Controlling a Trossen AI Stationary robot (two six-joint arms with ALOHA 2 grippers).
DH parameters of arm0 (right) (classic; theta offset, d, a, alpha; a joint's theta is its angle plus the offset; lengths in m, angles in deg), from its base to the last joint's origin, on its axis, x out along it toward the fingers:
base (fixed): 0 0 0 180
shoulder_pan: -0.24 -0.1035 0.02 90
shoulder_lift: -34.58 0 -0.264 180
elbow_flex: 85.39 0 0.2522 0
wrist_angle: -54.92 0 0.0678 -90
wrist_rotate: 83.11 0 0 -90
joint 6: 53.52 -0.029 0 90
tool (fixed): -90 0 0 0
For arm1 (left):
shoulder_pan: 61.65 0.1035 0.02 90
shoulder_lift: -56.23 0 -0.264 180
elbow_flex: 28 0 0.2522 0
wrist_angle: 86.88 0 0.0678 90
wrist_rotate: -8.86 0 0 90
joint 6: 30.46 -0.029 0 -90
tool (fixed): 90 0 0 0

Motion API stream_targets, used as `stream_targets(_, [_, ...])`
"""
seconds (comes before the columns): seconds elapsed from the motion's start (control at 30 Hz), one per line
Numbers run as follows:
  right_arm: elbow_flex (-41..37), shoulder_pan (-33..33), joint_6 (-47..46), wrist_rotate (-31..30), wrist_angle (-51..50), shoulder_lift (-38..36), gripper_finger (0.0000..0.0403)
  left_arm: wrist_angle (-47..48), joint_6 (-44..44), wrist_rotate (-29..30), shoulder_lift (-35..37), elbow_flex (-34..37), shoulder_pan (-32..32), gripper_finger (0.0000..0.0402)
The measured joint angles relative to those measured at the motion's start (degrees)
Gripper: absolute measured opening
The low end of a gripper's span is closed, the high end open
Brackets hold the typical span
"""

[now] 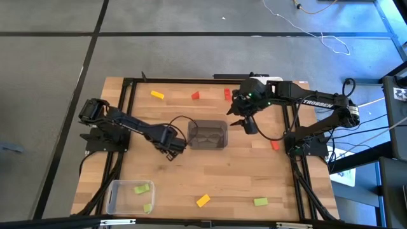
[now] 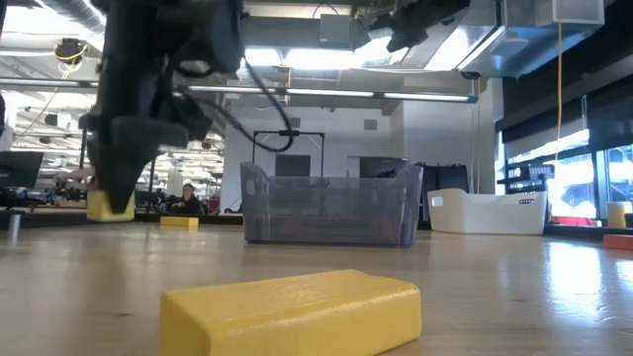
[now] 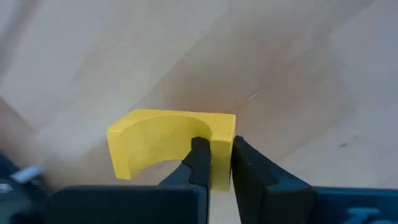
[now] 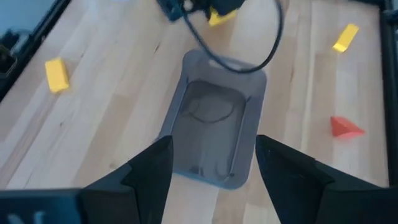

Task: Sort & place blocks by color
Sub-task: Put the middle left yellow block into the black bin

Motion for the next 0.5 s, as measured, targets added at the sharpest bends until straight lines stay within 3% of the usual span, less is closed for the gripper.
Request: stream_targets(0.5, [0.0, 0.49, 0.4, -0.02, -3.89, -0.66, 0.0229, 16.21, -9.27, 8.36, 0.09, -20.6, 1.62, 0.0029])
